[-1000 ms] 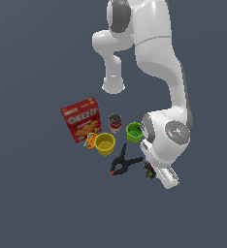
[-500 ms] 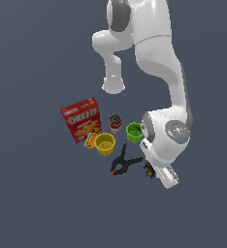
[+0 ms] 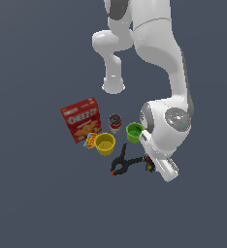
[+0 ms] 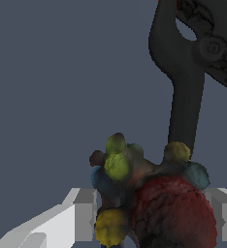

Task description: Pick up a designated object from a clutter of objects.

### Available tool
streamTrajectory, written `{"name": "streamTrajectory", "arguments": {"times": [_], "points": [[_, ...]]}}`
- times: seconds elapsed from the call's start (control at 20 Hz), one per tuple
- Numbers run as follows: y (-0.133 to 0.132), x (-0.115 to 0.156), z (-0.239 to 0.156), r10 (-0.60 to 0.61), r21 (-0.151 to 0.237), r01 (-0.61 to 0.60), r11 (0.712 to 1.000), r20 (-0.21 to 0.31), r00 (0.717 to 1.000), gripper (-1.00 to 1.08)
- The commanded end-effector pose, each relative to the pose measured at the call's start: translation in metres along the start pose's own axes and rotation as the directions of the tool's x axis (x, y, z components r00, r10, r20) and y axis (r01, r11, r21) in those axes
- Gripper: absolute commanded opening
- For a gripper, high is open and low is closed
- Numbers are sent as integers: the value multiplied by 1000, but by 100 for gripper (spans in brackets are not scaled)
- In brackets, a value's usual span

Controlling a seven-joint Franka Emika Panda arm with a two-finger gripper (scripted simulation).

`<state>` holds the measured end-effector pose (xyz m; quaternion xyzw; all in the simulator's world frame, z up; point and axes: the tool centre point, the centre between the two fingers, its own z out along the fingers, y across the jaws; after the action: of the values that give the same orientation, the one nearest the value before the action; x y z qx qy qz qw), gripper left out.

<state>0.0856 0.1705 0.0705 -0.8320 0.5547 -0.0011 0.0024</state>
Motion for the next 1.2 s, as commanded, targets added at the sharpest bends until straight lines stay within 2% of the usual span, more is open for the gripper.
{"name": "streamTrajectory", "arguments": {"times": [0.0,1.15], "points": [[7,0,-16,0,2,0,1000,0,1000,-100],[105,2,-217,2,-3,-2,1000,0,1000,-100]]}}
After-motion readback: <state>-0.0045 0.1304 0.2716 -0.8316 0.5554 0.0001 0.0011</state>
